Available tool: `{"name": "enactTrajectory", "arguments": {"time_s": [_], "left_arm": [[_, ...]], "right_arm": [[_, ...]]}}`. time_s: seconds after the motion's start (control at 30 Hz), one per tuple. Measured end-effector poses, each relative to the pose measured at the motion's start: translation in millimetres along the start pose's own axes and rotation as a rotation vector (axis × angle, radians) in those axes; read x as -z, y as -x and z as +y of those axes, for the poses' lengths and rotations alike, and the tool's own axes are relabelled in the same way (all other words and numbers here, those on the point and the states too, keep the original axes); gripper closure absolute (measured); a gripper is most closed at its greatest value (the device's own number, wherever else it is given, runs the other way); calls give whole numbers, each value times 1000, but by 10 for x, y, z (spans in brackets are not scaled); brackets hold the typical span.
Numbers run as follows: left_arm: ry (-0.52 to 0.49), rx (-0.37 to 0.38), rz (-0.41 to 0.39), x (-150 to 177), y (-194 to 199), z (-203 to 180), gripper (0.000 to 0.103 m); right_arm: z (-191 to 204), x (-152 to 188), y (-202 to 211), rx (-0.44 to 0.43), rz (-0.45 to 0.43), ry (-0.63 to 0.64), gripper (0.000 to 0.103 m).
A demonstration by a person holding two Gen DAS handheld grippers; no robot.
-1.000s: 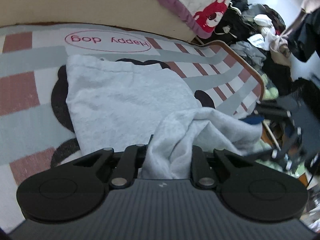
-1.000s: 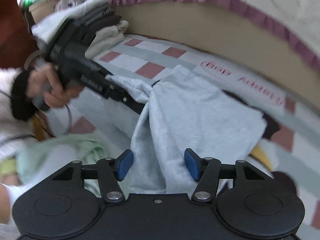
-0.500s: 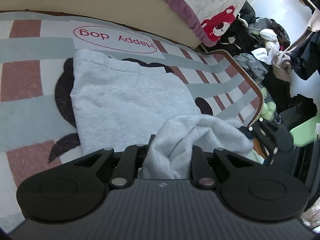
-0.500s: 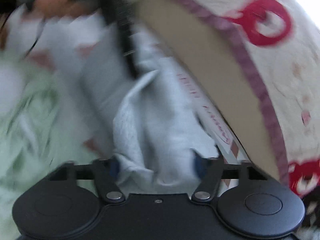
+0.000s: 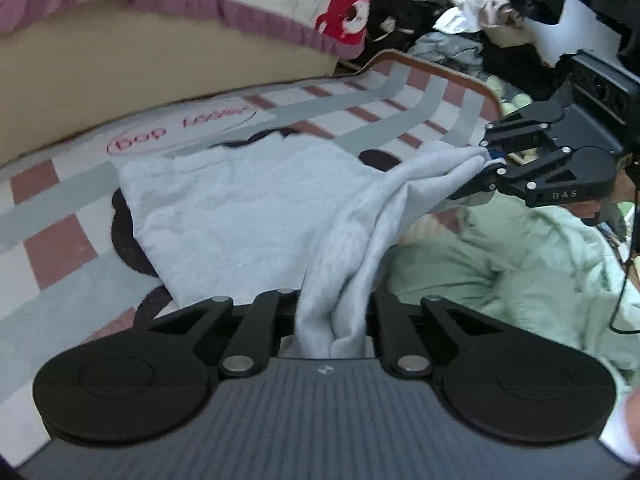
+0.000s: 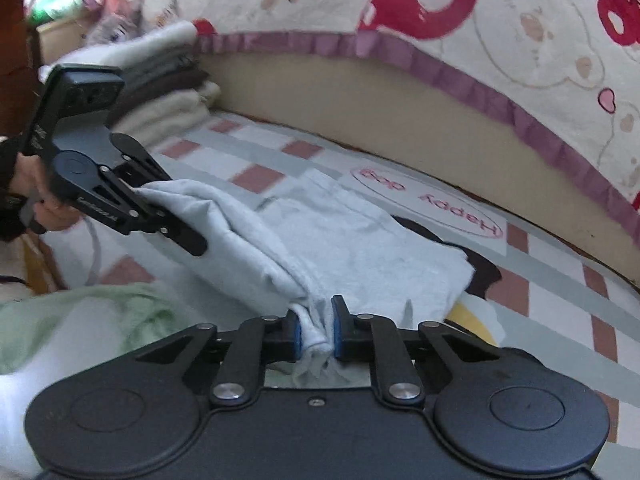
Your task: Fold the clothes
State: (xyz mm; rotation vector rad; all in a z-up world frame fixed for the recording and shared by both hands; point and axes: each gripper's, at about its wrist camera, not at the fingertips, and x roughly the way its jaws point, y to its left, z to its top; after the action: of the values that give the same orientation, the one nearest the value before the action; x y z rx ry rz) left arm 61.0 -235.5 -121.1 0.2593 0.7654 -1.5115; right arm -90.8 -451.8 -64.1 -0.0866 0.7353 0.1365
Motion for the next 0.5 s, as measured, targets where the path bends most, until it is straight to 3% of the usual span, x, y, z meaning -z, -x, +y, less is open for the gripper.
{"name": "enactTrajectory", "arguments": {"time_s": [0.1,0.2,0.3,0.4,0.5], "left_arm": [[39,47,-4,78,309,-133,95],[75,71,42,167,470,-209,95],[87,30,74,115,389,-181,94],[121,-47,72,-86,186,30,90],[126,-127,71,-299,-75,301,85]], "right_arm": [[94,-26,276,-99,-5,-37,87],[109,-111,404,-211,29,-58,88],[35,-131,276,-218,66,-91,88],[-151,-230,-39,-164,83,-161,89],[-398,-463,-455,-103,198,-282,89]]}}
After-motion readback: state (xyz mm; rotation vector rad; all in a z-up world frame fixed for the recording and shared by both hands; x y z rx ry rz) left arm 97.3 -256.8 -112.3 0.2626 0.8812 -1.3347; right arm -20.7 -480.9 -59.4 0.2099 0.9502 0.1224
